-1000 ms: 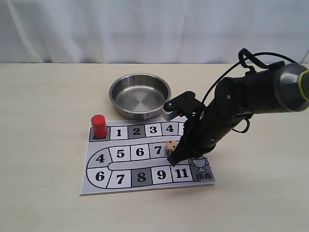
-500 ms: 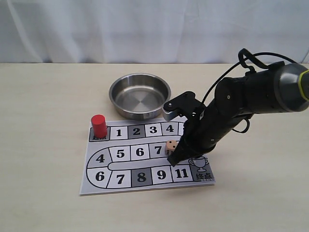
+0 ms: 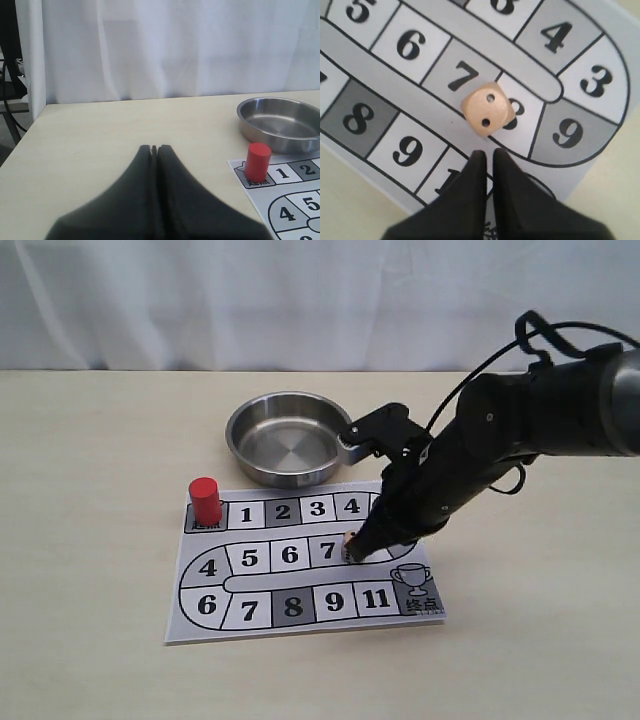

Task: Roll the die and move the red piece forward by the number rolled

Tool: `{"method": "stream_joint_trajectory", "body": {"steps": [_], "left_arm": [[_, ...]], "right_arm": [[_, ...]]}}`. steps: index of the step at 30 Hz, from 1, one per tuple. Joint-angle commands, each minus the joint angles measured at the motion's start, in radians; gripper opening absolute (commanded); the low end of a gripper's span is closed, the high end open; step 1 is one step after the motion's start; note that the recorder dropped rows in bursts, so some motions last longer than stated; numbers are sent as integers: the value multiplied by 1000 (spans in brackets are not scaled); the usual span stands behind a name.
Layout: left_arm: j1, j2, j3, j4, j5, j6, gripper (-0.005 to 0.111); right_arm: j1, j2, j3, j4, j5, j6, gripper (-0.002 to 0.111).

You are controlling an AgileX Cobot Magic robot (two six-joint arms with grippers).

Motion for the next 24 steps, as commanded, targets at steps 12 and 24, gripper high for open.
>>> {"method": "stream_joint_trajectory", "body": {"steps": [12,24], "left_arm": [[0,-3,2,-3,-9,0,0],[0,-3,2,-3,-9,0,0]], "right_arm": [[1,-78,-101,315,20,-181,52],[71,11,-169,393,1,-253,62]]}}
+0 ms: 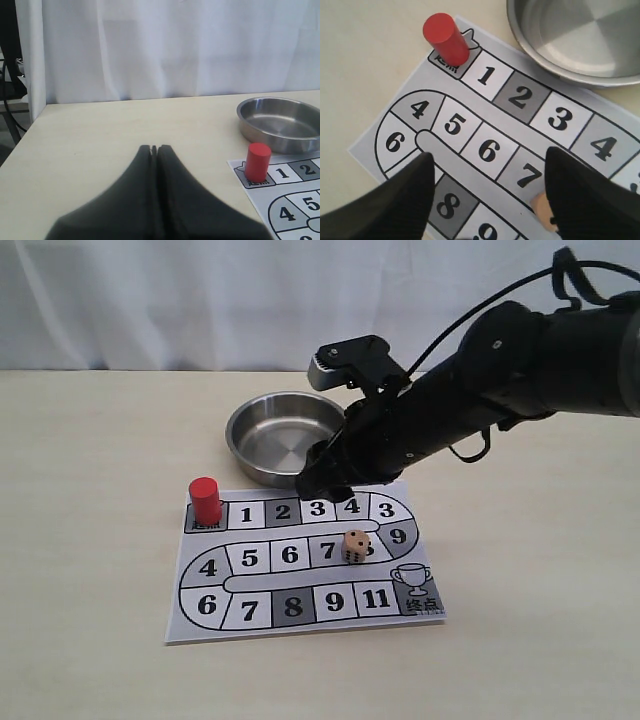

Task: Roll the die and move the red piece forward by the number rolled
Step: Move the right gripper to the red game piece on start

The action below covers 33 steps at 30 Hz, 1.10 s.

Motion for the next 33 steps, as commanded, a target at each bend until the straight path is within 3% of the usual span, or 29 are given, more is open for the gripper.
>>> {"method": "stream_joint_trajectory", "body": {"steps": [1,7,11,16,19,33], "left_arm": [[0,-3,2,-3,-9,0,0],[0,-3,2,-3,-9,0,0],[0,-3,2,-3,-9,0,0],[0,-3,2,-3,-9,0,0],[0,-3,2,-3,-9,0,0],[0,-3,2,-3,-9,0,0]], "right_arm": [[65,45,-69,8,-8,-9,62],[132,190,-272,-19,37,82,62],[189,317,-457,-256,103,239,62],[236,418,-600,-406,92,316,63],[236,459,-609,-407,-3,316,62],[236,553,-609,-415,-92,316,62]]}}
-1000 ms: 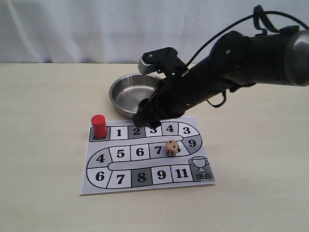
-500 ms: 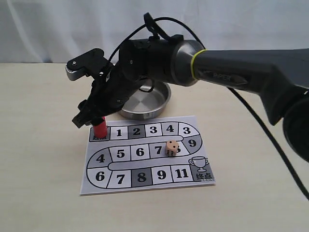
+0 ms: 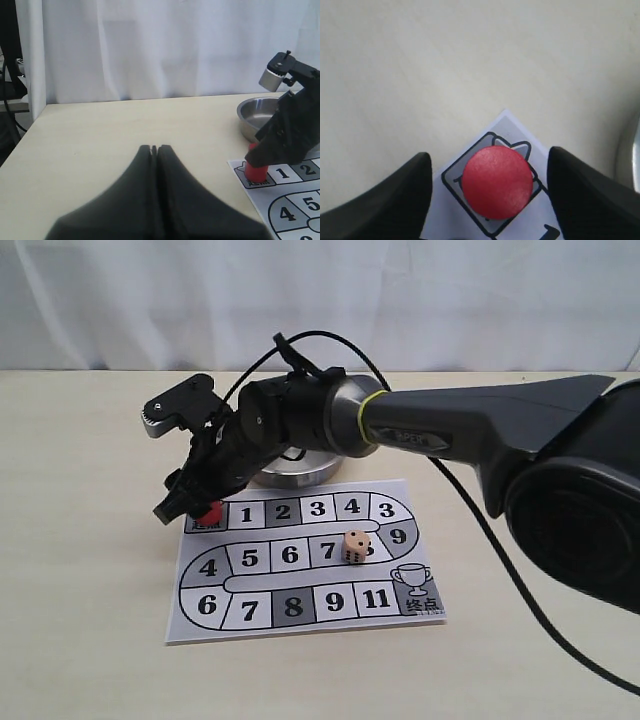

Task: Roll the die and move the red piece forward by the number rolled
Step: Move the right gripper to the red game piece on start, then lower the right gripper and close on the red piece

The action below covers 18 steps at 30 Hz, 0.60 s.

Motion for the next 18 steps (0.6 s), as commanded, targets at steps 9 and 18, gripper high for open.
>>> {"method": "stream_joint_trajectory", "body": {"steps": [9,18], "left_arm": [[0,-3,2,-3,-9,0,0],[0,-3,2,-3,-9,0,0]], "right_arm": [[1,20,-8,-19,-24,4,62],[1,16,-8,-19,-21,4,9]]}}
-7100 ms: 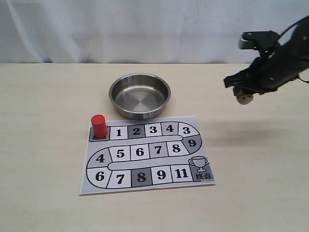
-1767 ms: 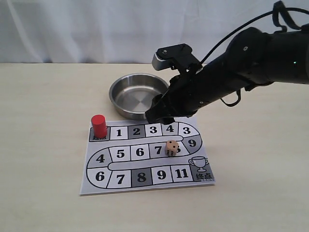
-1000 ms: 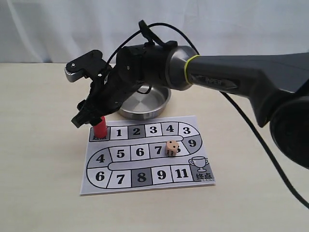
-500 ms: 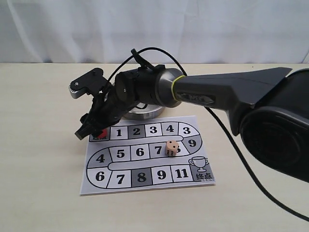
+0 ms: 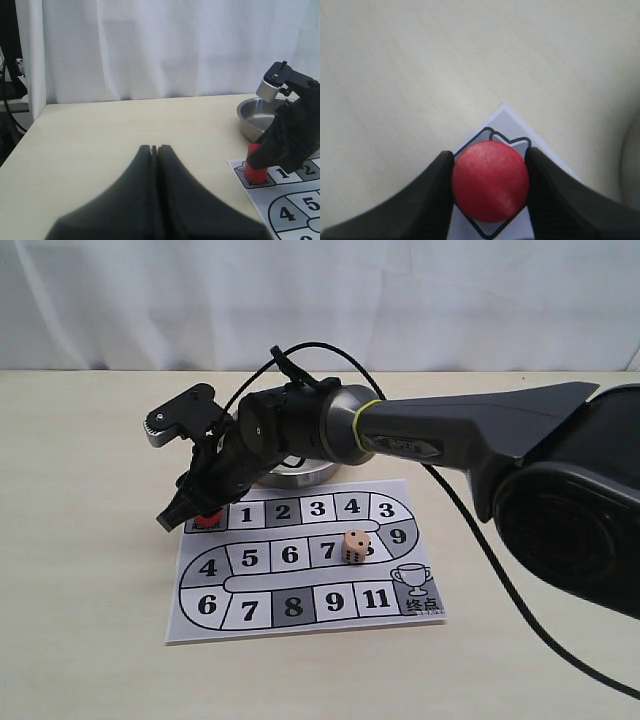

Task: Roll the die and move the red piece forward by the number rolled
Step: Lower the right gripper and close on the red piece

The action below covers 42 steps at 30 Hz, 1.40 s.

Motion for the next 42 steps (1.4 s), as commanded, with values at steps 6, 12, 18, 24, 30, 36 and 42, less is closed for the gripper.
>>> {"method": "stream_joint_trajectory", "body": {"steps": [6,12,18,24,30,36,42], "left_arm": [[0,-3,2,-3,-9,0,0],[0,-3,2,-3,-9,0,0],[0,-3,2,-3,-9,0,0],[0,-3,2,-3,-9,0,0],[0,-3,2,-3,-9,0,0],[0,-3,2,-3,-9,0,0],[0,-3,2,-3,-9,0,0]], "right_arm": [[-2,-54,-7,-52,40,2,4],[-2,-107,-7,-139,121,24,4],[-23,-115,-7,-172,173,36,4],[-51,-85,-7,-87,165,78,4],[-51,-18,-7,-75,128,108,4],[-51,-9,-7,-92,140,106,4],[-51,-31,-7,-90,140,106,4]]}}
